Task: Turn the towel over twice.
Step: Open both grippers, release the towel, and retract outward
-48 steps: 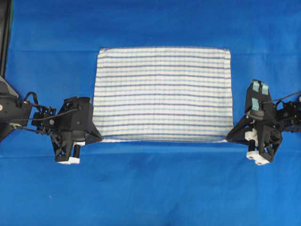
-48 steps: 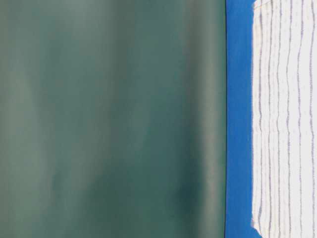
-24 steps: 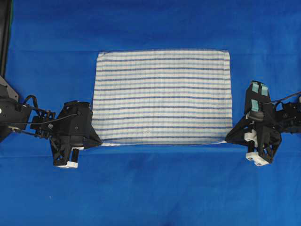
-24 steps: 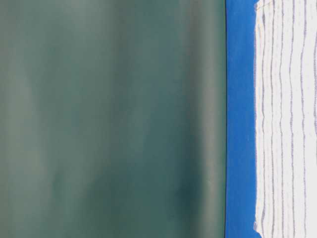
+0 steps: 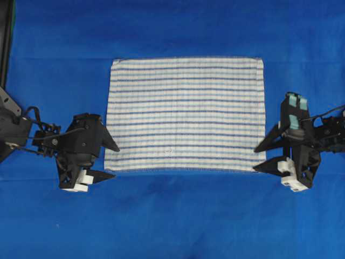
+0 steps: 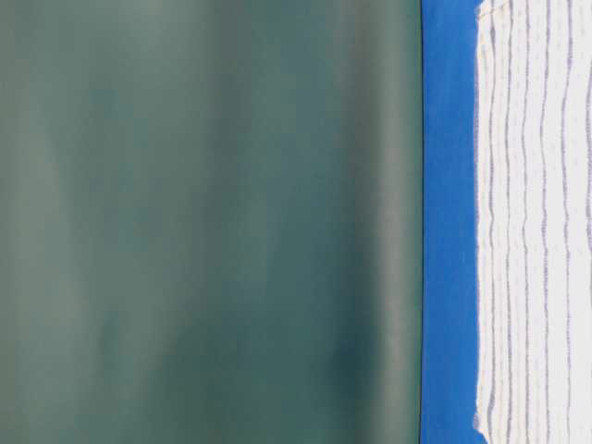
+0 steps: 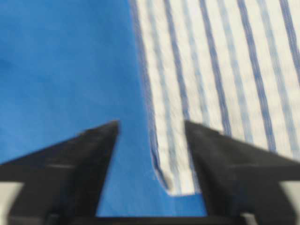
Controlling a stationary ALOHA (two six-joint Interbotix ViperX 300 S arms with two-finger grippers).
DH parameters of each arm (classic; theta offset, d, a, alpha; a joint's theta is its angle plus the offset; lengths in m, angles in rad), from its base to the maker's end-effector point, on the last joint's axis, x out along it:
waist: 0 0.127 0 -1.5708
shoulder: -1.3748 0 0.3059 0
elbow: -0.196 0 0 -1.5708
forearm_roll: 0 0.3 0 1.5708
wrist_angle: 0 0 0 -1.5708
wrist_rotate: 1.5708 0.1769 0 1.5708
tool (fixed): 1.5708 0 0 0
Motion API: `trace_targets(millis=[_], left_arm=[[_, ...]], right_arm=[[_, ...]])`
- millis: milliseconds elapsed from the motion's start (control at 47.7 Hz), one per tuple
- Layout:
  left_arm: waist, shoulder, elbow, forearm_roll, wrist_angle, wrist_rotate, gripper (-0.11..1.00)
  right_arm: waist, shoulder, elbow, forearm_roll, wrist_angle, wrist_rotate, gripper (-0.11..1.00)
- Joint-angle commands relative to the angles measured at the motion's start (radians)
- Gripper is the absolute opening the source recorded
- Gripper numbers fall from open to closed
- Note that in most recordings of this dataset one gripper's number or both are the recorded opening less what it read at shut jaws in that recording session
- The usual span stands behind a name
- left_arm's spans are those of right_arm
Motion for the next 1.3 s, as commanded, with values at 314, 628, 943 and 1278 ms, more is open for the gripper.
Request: trace_targets(millis=[314, 628, 943, 1278], left_arm=[[0.118, -0.311, 0.046, 0.003, -0.005, 0.089, 0.74], [0.199, -0.581, 0.166, 0.003, -0.064, 0.124, 0.74], [0.249, -0.807, 0.301, 0.003, -0.077, 0.121, 0.74], [0.249, -0.816, 0.307, 0.003, -0.077, 0.117, 0.74]], right_arm=[[-0.163, -0.330, 0.018, -0.156, -0.005, -0.104, 0.64], [-0.337, -0.569, 0.091, -0.284, -0.011, -0.152, 0.64], [-0.383, -0.630, 0.207, -0.272, -0.081, -0.144, 0.63], [-0.382, -0.617, 0.206, -0.264, -0.087, -0.140, 0.63]])
